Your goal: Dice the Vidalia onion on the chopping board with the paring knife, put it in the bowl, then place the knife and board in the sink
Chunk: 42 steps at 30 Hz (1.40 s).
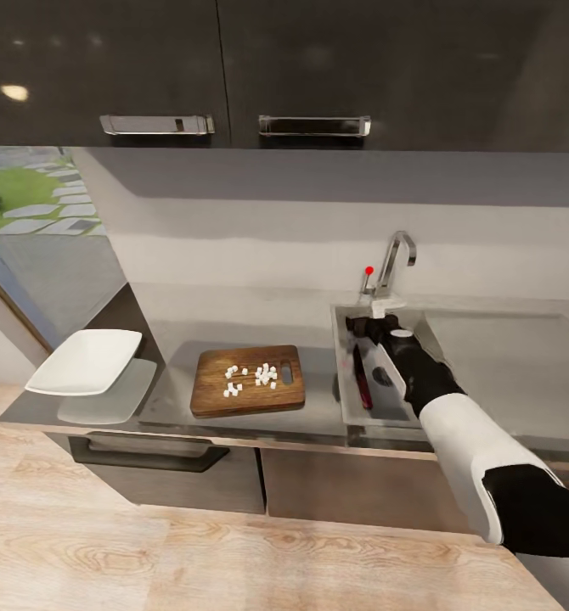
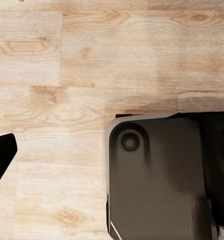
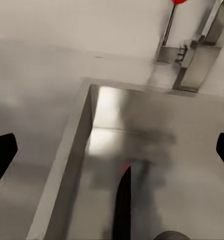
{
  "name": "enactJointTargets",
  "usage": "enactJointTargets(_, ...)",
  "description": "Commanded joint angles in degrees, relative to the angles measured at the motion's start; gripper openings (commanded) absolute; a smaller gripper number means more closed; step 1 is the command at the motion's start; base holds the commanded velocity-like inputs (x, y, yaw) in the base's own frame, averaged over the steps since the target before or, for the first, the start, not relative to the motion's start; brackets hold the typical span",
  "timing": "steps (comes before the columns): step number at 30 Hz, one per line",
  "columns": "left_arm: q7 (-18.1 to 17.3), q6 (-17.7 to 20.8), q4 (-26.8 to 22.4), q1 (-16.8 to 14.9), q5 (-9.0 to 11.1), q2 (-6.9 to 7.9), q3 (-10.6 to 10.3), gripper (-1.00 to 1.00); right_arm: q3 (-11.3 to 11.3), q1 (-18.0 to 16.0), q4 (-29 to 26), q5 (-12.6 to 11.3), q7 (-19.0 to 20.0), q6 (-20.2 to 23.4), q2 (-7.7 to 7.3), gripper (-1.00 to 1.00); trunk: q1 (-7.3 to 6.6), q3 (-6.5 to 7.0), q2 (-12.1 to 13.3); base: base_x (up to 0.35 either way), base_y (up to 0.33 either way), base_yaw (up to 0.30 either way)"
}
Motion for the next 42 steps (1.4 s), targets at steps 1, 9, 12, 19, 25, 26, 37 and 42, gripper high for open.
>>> enactJointTargets(1, 0.5, -0.1, -0.1, 0.0, 0.6, 0.11, -0.5, 1.00, 0.2, 1.8, -3.1, -0.2, -0.3, 0.3, -0.01, 1.00, 0.04, -0.09, -0.1, 0.000, 0.000, 0.000)
enactJointTargets(9, 0.5, -0.1, -0.1, 0.0, 0.6, 0.11, -0.5, 1.00, 0.3, 20.4, -32.7, 0.0, -0.7, 11.4, 0.14, 1.00, 0.04, -0.09, -0.1, 0.000, 0.000, 0.000)
enactJointTargets(12, 0.5, -0.1, -0.1, 0.0, 0.6, 0.15, -0.5, 1.00, 0.4, 22.3, -35.7, -0.1, -0.7, 12.8, 0.30, 1.00, 0.04, -0.09, -0.1, 0.000, 0.000, 0.000)
enactJointTargets(19, 0.5, -0.1, -0.1, 0.0, 0.6, 0.16, -0.5, 1.00, 0.4, 23.5, -37.0, -0.1, -0.7, 17.1, 1.03, 1.00, 0.04, -0.09, -0.1, 0.000, 0.001, 0.000)
enactJointTargets(25, 0.5, -0.1, -0.1, 0.0, 0.6, 0.17, -0.5, 1.00, 0.4, 23.5, -37.0, -0.2, -0.7, 19.1, 1.16, 1.00, 0.04, -0.09, -0.1, 0.000, 0.129, 0.000)
enactJointTargets(26, 0.5, -0.1, -0.1, 0.0, 0.6, 0.17, -0.5, 1.00, 0.4, 23.5, -37.0, -0.2, -0.7, 19.3, 1.16, 1.00, 0.04, -0.09, -0.1, 0.000, 0.252, 0.000)
enactJointTargets(37, 0.5, -0.1, -0.1, 0.0, 0.6, 0.17, -0.5, 1.00, 0.3, 23.5, -36.9, 0.0, -0.7, 19.7, 1.17, 1.00, 0.04, -0.09, -0.1, 0.000, 0.275, 0.000)
enactJointTargets(42, 0.5, -0.1, -0.1, 0.0, 0.6, 0.17, -0.5, 1.00, 0.3, 23.5, -36.7, 0.0, -0.7, 19.7, 1.17, 1.00, 0.04, -0.09, -0.1, 0.009, 0.091, 0.000)
